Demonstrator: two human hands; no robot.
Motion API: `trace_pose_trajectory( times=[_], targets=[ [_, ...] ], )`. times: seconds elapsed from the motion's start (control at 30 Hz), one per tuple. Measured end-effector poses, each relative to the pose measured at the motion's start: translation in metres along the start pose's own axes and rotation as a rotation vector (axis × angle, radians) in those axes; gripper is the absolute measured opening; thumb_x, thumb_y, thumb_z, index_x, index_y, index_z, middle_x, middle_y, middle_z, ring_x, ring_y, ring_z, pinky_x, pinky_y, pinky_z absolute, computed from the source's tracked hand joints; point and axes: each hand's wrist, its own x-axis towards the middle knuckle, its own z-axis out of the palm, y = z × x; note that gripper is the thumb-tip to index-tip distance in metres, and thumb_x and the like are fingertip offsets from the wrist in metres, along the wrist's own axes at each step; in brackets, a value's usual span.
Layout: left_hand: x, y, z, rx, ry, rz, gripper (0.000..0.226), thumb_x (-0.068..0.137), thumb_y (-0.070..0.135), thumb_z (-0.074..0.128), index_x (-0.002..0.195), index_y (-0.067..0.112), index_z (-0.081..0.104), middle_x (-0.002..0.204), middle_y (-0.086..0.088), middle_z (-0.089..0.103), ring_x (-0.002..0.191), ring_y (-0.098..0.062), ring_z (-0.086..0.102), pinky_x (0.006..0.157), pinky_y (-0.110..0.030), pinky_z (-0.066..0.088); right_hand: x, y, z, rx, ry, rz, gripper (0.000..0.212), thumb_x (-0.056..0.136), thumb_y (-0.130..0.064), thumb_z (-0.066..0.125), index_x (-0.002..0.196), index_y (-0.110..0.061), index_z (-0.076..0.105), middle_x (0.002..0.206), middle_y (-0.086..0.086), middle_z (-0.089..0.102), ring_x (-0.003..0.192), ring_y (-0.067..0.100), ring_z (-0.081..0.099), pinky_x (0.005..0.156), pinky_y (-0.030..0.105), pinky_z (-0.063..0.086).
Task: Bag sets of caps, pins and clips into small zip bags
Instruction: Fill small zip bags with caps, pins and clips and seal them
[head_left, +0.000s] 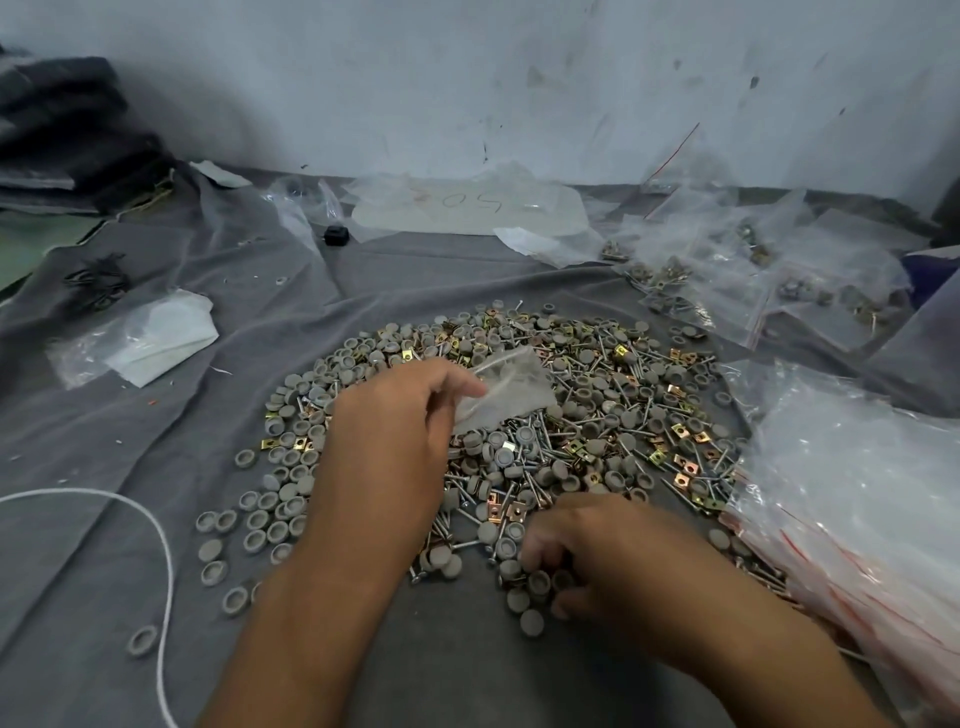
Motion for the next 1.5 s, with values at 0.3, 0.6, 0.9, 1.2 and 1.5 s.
trace_pose_trajectory(
  times=[0.3,0.6,0.9,1.2,1.5],
  targets=[
    [-0.003,0.004,0.007,-0.046,-0.133,0.018,0.029,0.086,0.017,0.075,0.111,0.033,0.073,0.085,0.034,0.054,0.085,0.027,0.052,0.071,0.009,0.033,-0.004,0.015,-0.002,0.261,0.167,-0.024,0.015,0.089,-0.028,0.072,0.091,-0.037,0.06,0.09,-0.017,0.061,0.082,-0.001,0.059,0.071,0.02,0.051],
    [-0.007,0.009,0.015,0.024,-0.281,0.01,0.05,0.078,0.028,0.081,0.123,0.041,0.063,0.087,0.035,0.044,0.096,0.024,0.044,0.079,0.008,0.029,-0.004,0.007,-0.021,0.736,0.716,-0.202,0.022,0.085,-0.041,0.072,0.102,-0.027,0.071,0.089,-0.013,0.072,0.079,0.009,0.07,0.064,0.017,0.054],
    [-0.007,0.011,0.017,0.002,-0.297,0.076,0.05,0.079,0.03,0.081,0.125,0.039,0.062,0.117,0.027,0.051,0.091,0.016,0.046,0.079,0.002,0.034,0.005,-0.004,-0.013,0.217,1.0,-0.179,0.041,0.086,-0.022,0.077,0.126,-0.015,0.067,0.102,-0.008,0.068,0.094,0.006,0.065,0.086,0.018,0.052],
    [-0.007,0.013,0.015,-0.015,-0.292,0.078,0.053,0.08,0.032,0.08,0.129,0.038,0.061,0.119,0.026,0.053,0.092,0.016,0.045,0.079,0.002,0.033,0.008,-0.006,-0.014,0.291,1.092,-0.166,0.042,0.078,-0.016,0.087,0.116,-0.014,0.068,0.102,-0.006,0.073,0.094,0.002,0.068,0.082,0.005,0.045],
    [-0.008,0.016,0.012,-0.031,-0.268,0.06,0.052,0.08,0.03,0.08,0.127,0.038,0.06,0.117,0.027,0.054,0.093,0.017,0.047,0.083,0.003,0.033,0.011,-0.009,-0.015,0.235,1.117,-0.183,0.025,0.083,-0.025,0.08,0.104,-0.018,0.071,0.096,-0.018,0.062,0.093,0.005,0.061,0.082,0.011,0.045]
  ],
)
